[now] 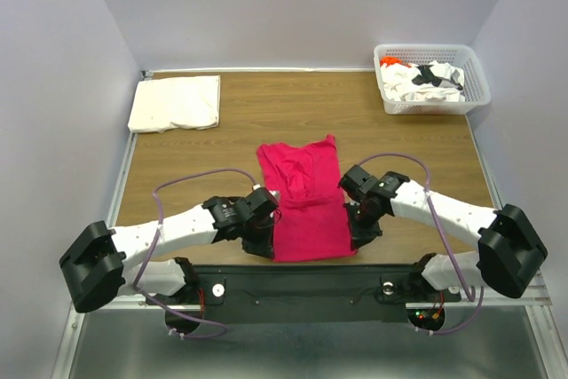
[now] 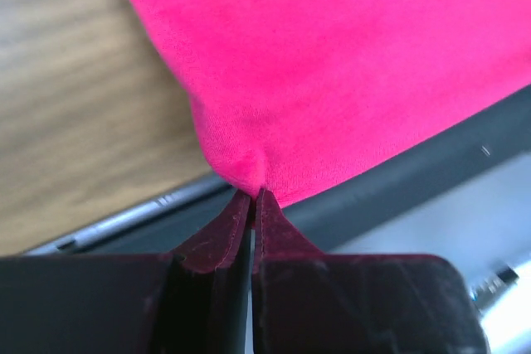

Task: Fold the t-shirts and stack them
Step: Fold the tshirt

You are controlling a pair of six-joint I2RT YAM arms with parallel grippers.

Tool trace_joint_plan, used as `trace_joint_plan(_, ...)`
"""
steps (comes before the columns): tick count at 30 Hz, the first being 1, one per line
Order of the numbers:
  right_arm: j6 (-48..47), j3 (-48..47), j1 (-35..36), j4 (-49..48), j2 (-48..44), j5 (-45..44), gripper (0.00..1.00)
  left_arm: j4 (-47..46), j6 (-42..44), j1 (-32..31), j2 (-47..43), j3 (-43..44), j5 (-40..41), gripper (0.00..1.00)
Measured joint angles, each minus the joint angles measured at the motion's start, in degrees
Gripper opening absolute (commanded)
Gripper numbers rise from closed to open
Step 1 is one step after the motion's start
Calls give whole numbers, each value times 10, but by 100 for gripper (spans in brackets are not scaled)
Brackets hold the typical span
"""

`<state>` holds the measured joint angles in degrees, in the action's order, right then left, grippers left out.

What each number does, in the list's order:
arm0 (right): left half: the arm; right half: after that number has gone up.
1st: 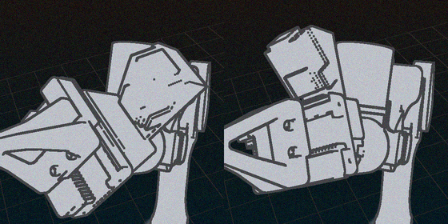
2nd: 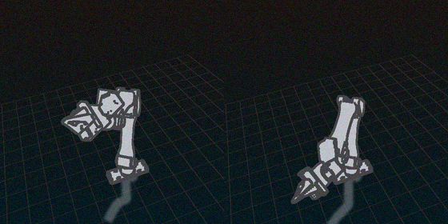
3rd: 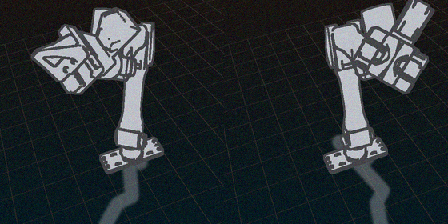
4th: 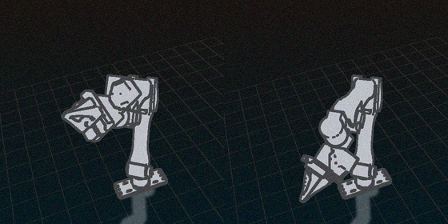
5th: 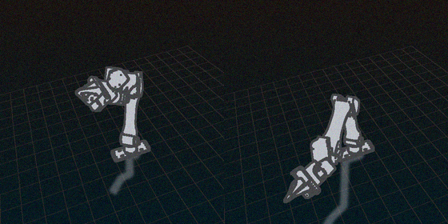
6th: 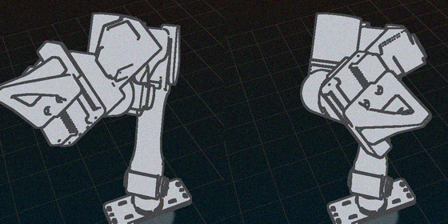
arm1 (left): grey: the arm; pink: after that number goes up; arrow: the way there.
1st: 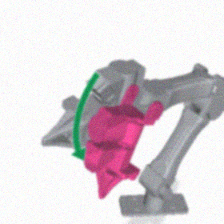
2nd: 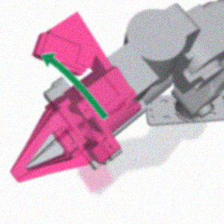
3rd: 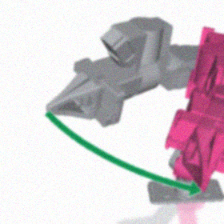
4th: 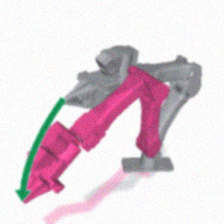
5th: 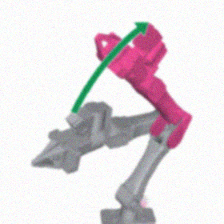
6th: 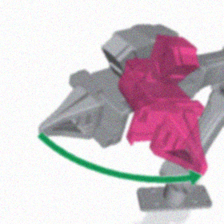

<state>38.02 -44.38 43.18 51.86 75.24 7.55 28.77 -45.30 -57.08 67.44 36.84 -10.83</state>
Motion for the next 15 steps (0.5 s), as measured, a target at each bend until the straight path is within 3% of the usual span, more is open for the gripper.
trace_joint_plan(6,-22,-144,0,96,17,-49,1,54,-5,25,-26,71,14,0)
trace_joint_plan(15,-84,-366,-23,146,129,-146,1,64,67,161,49,216,80,0)
